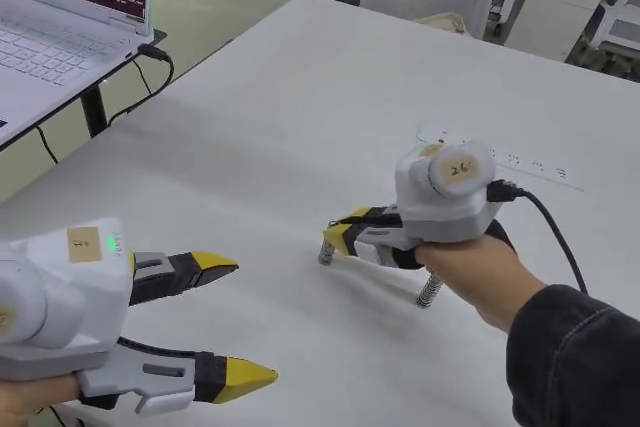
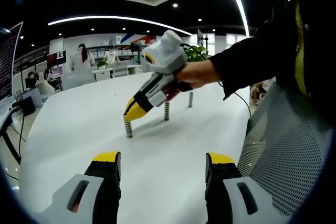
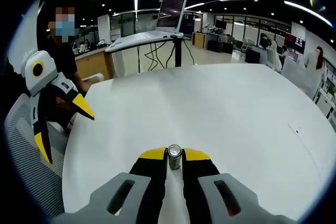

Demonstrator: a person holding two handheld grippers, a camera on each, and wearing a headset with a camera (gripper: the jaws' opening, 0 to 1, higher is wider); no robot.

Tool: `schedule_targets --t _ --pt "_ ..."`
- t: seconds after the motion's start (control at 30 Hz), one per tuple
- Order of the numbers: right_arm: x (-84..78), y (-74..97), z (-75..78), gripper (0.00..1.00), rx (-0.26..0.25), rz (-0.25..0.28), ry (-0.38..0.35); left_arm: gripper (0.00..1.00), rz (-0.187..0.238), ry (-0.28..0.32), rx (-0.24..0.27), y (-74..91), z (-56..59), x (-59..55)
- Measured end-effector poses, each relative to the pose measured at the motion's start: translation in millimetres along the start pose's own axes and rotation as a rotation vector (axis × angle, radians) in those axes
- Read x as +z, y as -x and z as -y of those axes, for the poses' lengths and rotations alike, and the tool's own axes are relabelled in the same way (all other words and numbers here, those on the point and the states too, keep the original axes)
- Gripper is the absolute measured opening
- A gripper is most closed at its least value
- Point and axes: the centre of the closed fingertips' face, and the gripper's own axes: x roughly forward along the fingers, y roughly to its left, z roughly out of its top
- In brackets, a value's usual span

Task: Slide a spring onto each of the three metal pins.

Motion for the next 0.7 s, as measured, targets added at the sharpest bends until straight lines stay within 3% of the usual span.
schedule_targets --t 0.27,0.7 --pt "-8.4 -4.2 -3.9 0.08 0.006 -0.030 0.012 0.61 0.003 0.003 -0.001 0.2 0.0 -0.2" --pt "-10.1 -2.2 -5.5 0.09 0.011 -0.032 0.013 0.60 -0.001 0.006 -0.002 0.7 0.7 -2.3"
